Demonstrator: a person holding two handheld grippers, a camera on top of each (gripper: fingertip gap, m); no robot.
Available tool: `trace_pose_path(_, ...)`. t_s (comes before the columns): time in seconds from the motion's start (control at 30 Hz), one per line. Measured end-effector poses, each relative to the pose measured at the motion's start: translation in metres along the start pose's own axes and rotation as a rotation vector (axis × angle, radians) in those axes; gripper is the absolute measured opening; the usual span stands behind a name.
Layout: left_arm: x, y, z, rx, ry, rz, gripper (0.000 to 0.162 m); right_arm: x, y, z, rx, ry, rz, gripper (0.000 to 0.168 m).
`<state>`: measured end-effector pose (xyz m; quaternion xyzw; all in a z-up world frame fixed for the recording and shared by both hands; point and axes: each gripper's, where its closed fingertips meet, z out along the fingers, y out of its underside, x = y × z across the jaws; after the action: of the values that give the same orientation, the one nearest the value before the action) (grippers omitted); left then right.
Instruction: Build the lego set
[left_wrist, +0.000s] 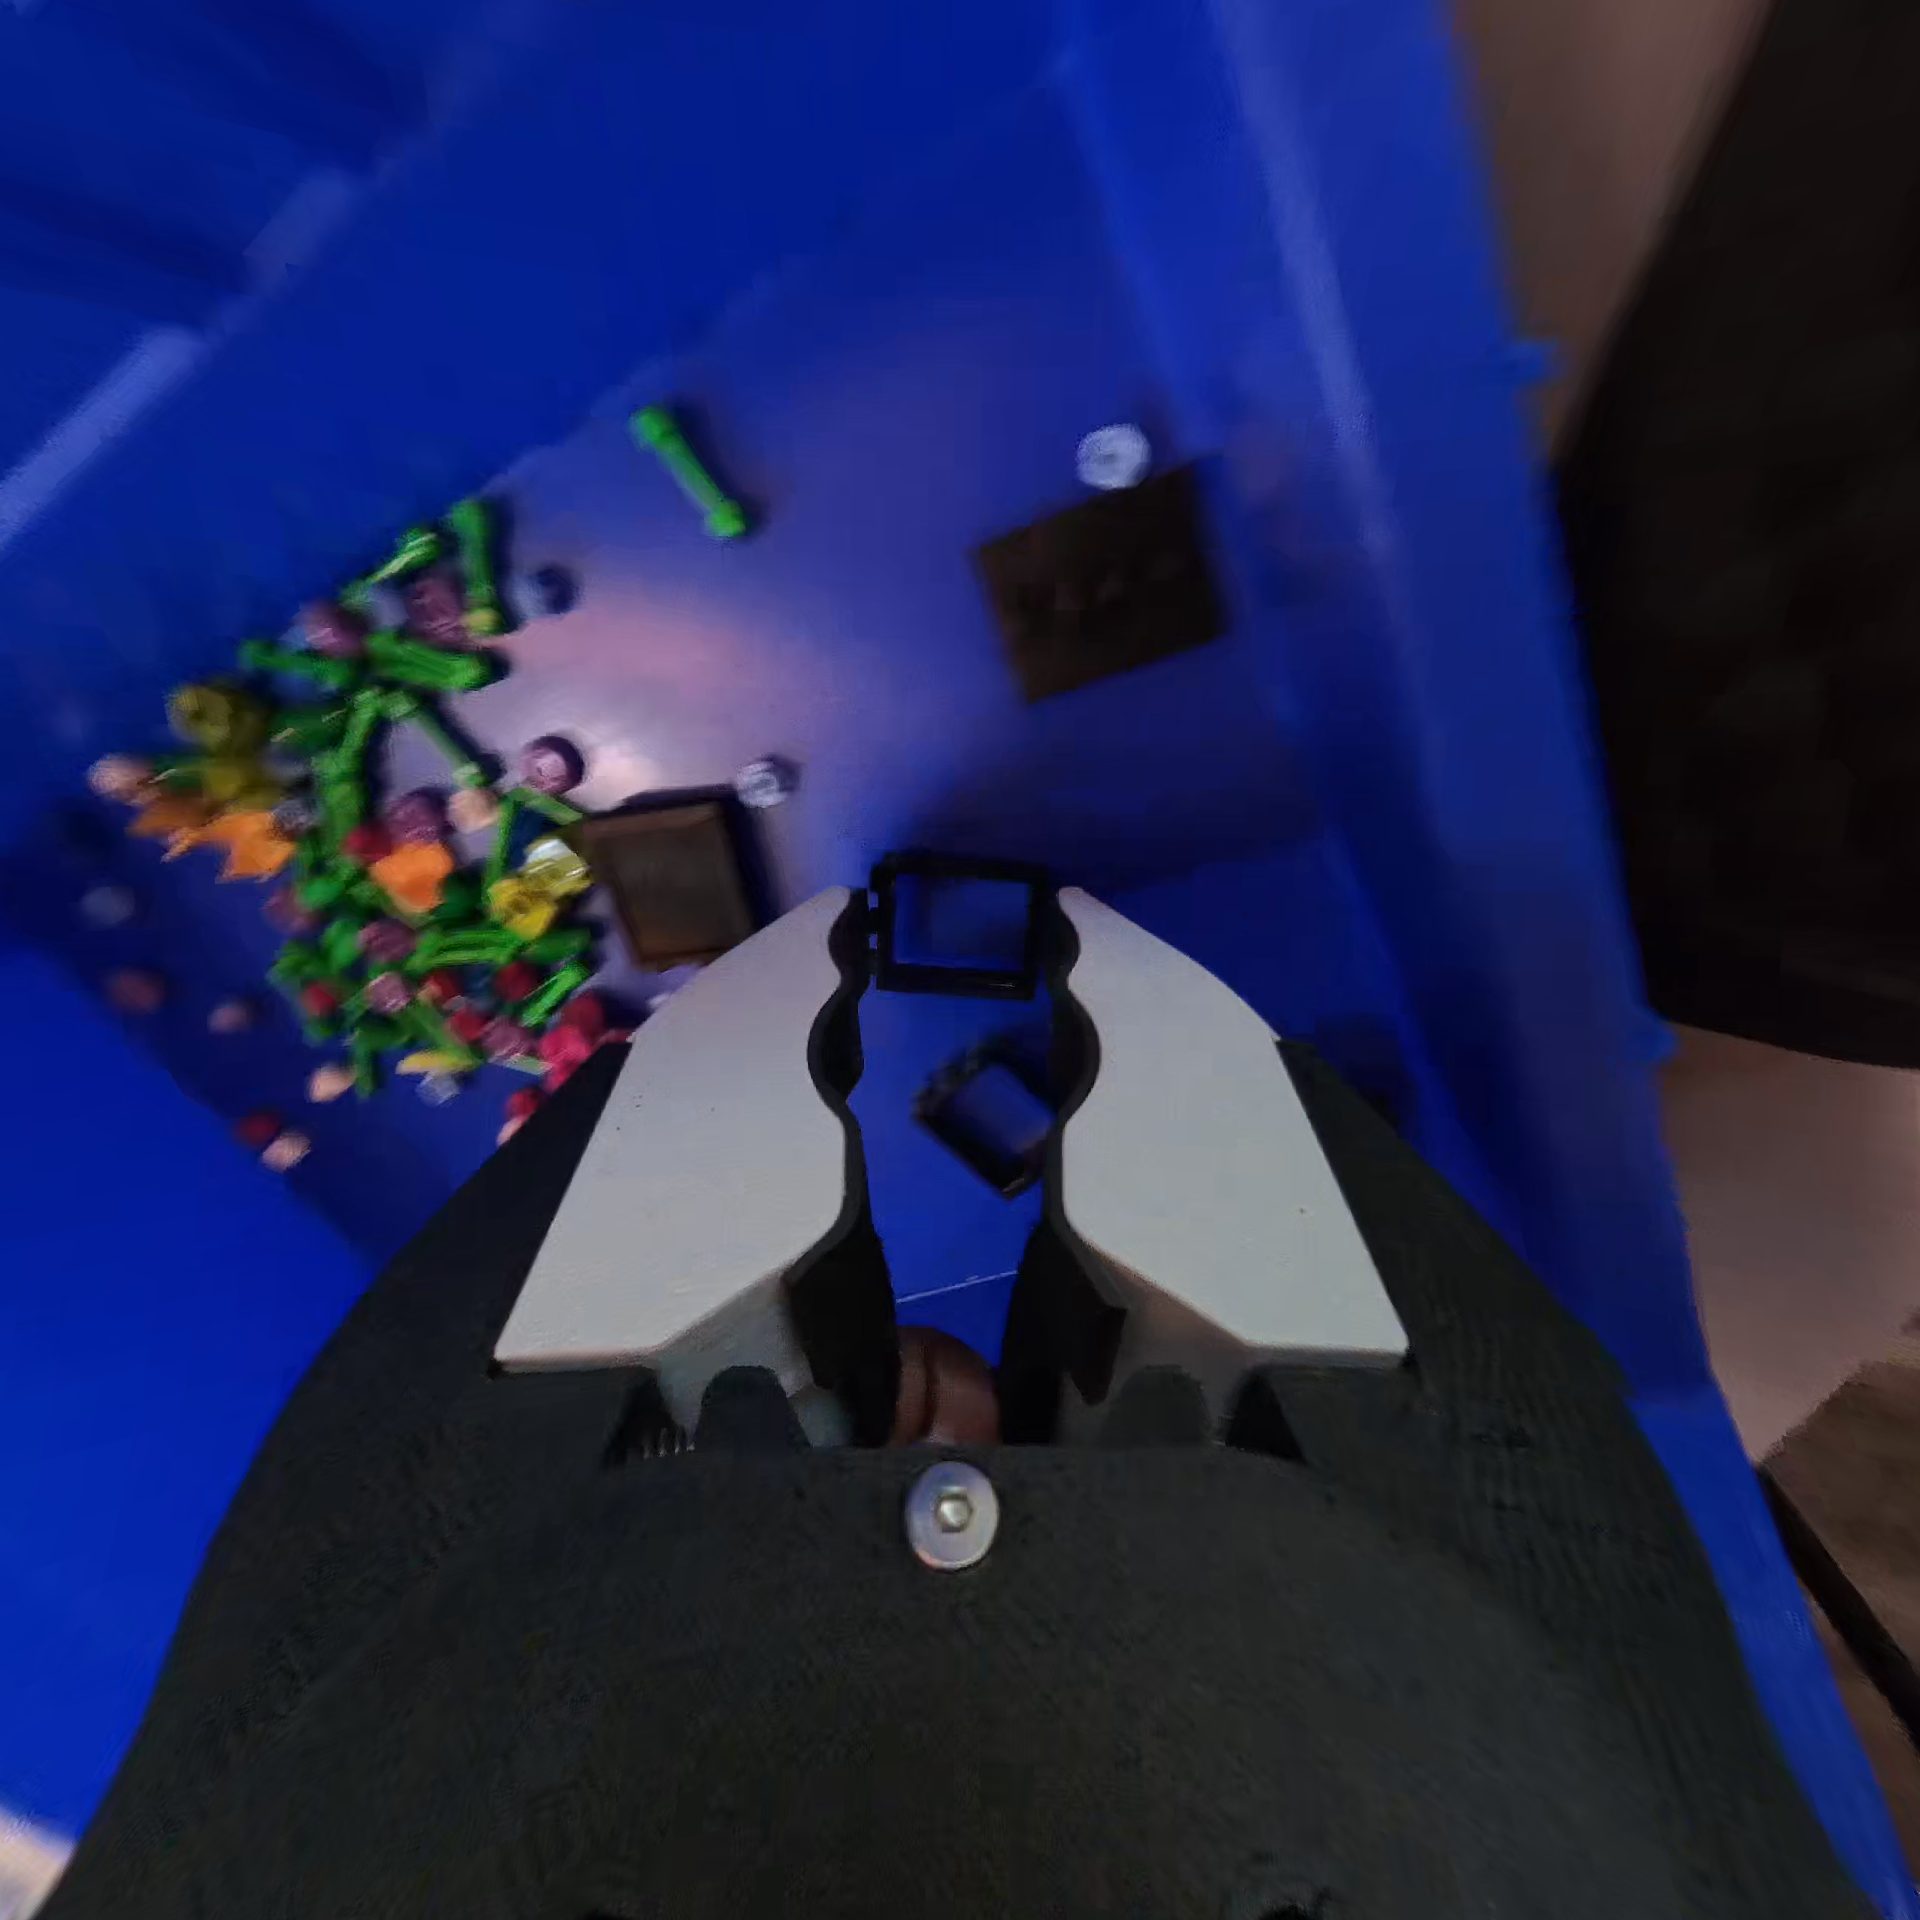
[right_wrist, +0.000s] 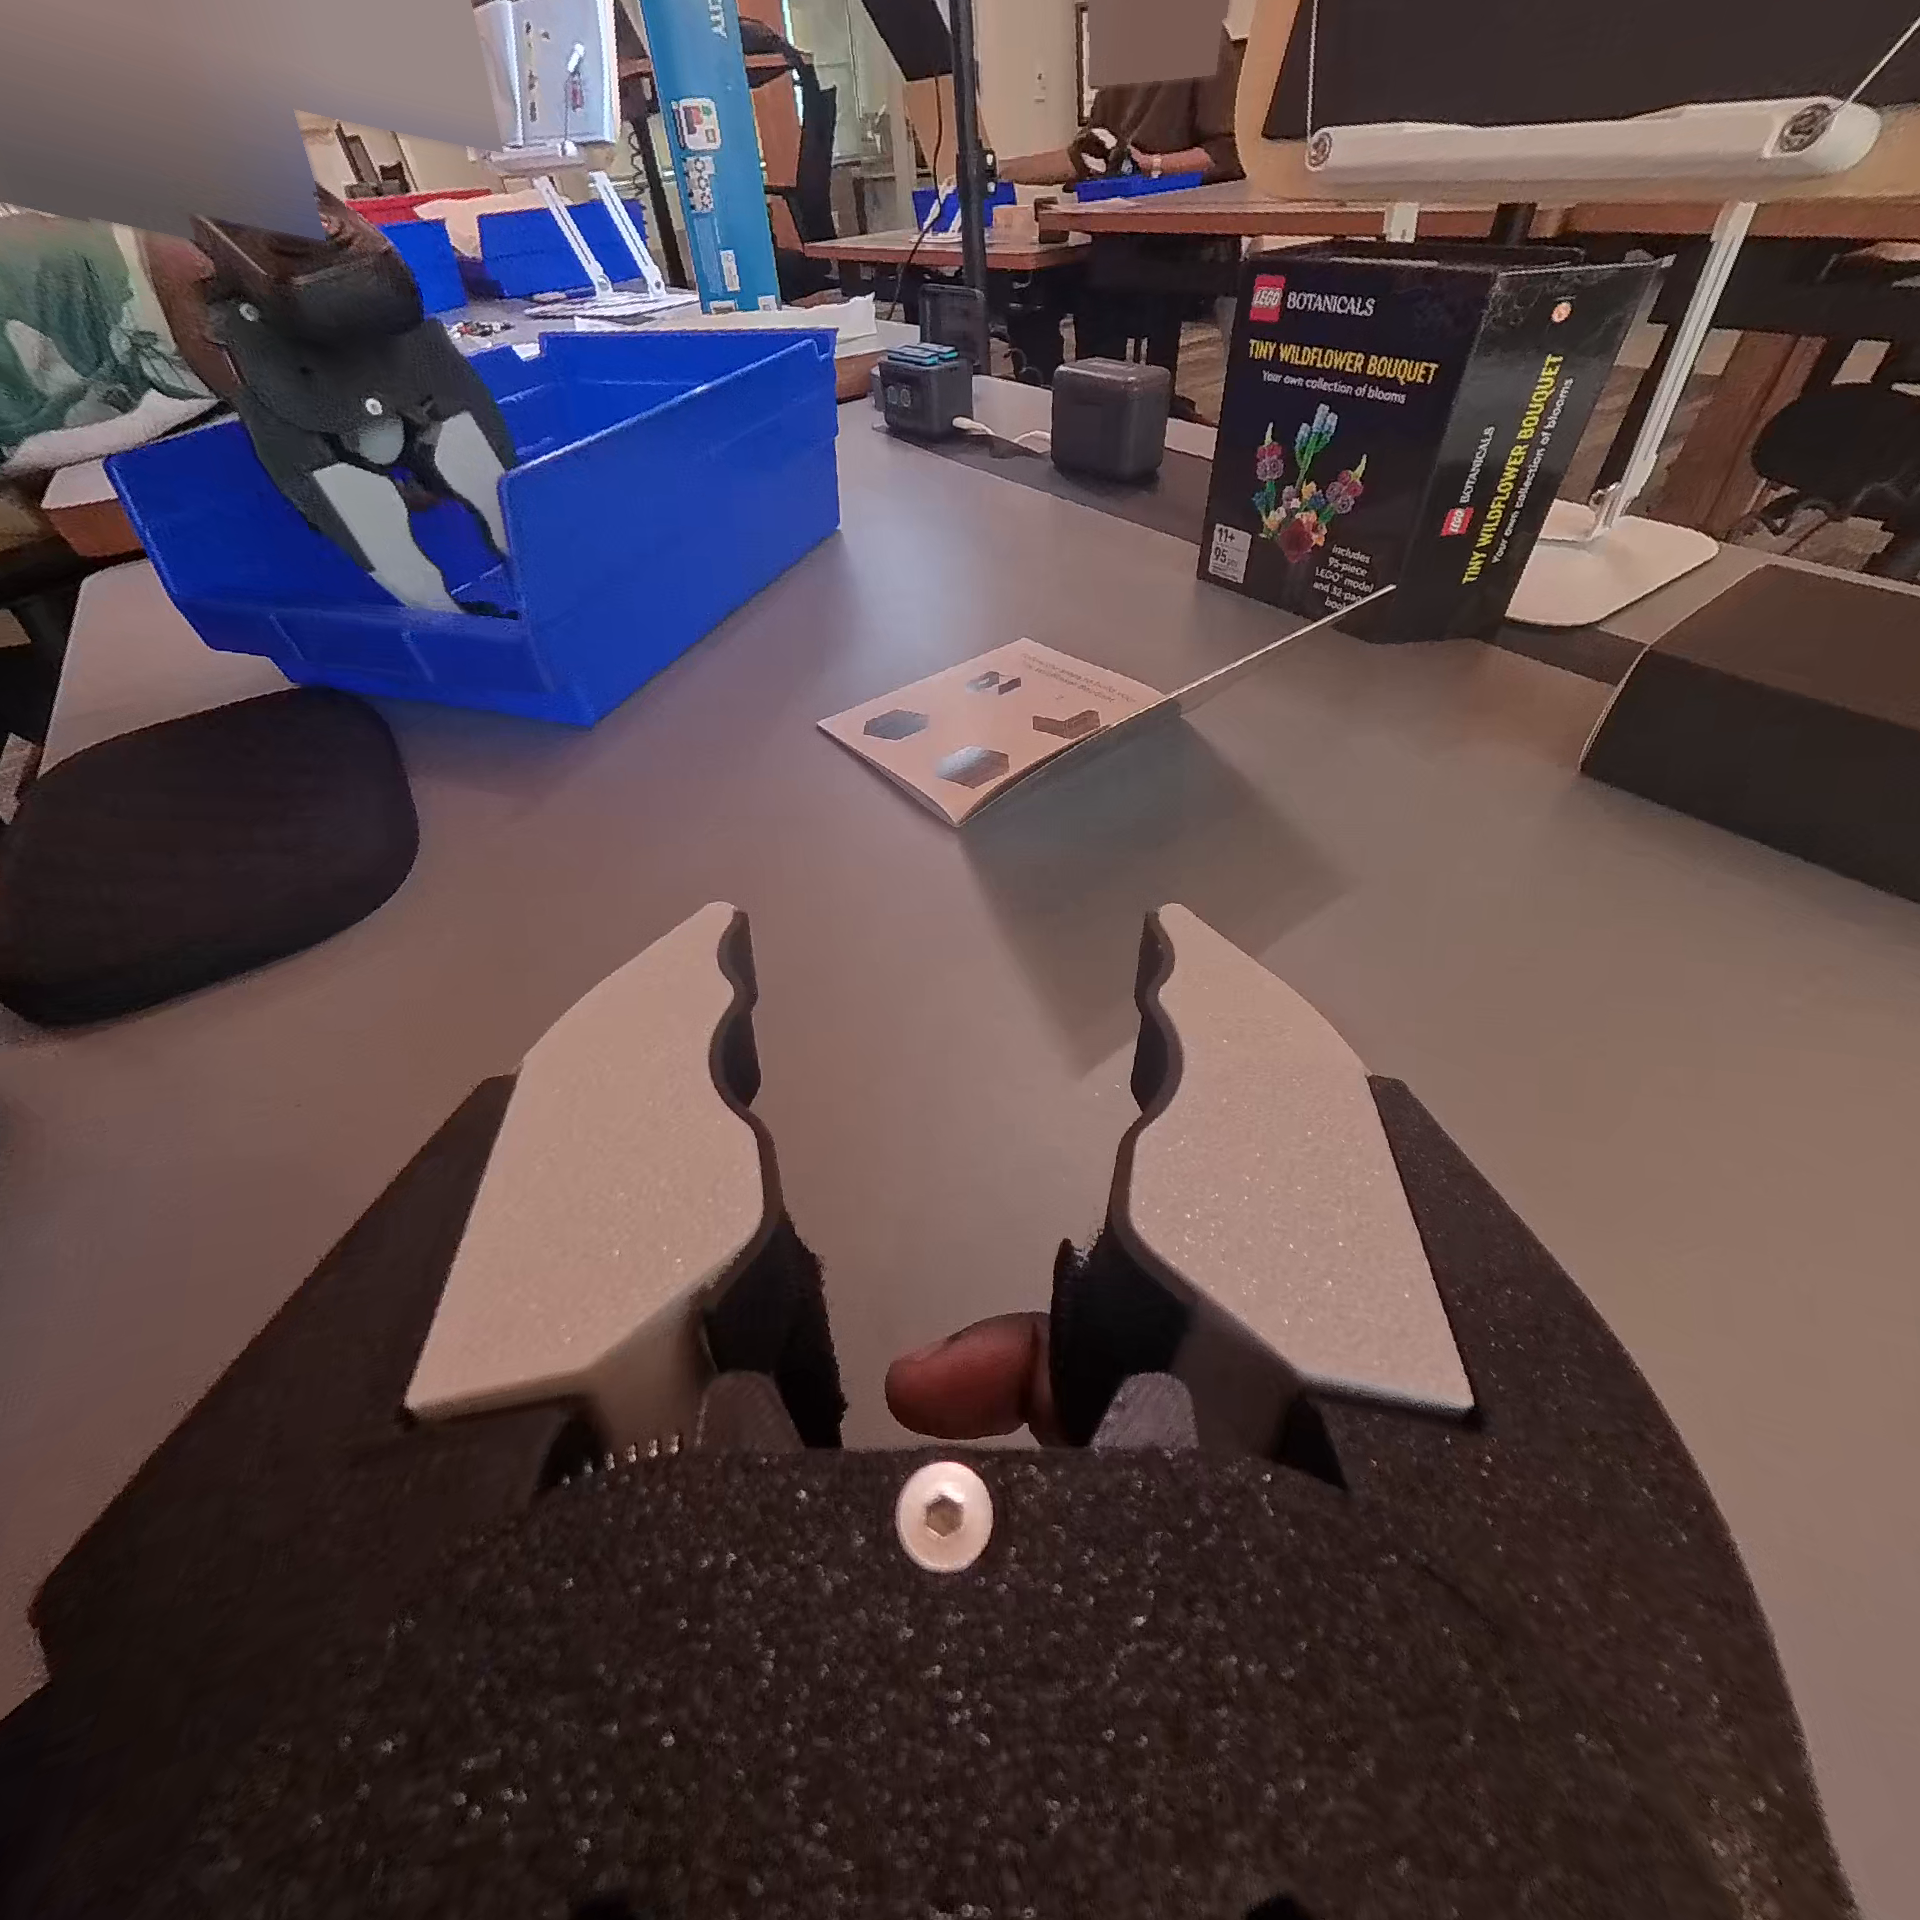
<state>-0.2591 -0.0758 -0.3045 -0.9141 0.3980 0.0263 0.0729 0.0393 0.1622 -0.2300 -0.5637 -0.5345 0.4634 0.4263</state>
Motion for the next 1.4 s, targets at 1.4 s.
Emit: trace_pose_path(1.4,-0.010,-0.033,-0.004,0.161,-0.074,-0.037,0.027,-0.001,0.007,0.004,-0.045,-0.010,-0.016,0.071)
